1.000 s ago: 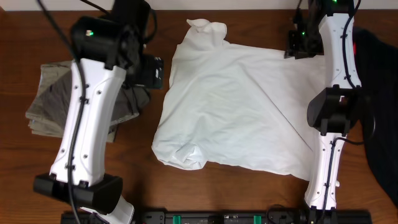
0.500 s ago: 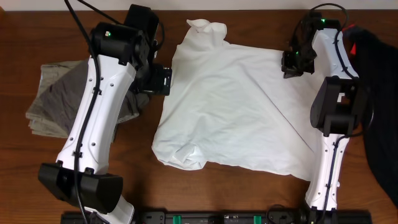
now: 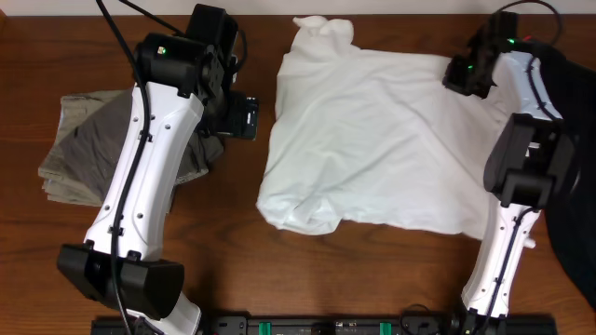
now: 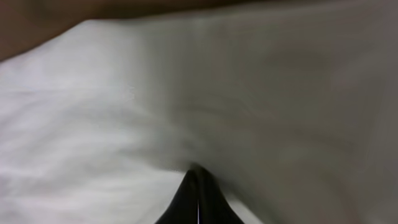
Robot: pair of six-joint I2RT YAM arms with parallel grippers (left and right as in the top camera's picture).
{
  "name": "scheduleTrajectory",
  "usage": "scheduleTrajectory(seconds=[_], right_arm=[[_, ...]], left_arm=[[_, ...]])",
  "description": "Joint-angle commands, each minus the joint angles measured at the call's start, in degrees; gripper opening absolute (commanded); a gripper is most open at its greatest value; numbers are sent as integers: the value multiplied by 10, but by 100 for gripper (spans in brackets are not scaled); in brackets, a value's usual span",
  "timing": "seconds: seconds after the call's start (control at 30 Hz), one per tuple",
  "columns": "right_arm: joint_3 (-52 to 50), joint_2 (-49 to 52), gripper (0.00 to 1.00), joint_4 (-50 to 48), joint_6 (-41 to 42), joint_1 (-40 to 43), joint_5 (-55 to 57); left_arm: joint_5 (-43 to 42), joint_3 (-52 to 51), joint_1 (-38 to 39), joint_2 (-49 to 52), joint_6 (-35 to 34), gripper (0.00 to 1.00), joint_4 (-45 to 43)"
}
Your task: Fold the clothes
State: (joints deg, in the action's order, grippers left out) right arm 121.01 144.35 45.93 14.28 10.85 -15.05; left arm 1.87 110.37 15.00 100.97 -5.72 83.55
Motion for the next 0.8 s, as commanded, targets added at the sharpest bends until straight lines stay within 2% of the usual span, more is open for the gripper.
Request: scheduleTrajectory(seconds=[0.0,0.03,0.13,0.37,0.63,0.77], right_arm=[[-15,39,19,-26,-37,18,-87],[-7,38,30,-27,-54,21,-126],[17,24,42,-7,-94,30,-210],[47,-80,48,72,-122,43,-270],[47,-228,56,183,-122,30,-237],[47,-270,58,233,-122,8,-192]], left_arm=[[-1,-1,-2,0,7,98,-4],[-6,-1,-2,1,7,98,-3],[-27,-3,-2,4,7,98,-1],[-106,-59,-1,6,7,98,-19],[-215,-260,12,6,7,98,-136],[-234,-343,32,6,7,98,-196]])
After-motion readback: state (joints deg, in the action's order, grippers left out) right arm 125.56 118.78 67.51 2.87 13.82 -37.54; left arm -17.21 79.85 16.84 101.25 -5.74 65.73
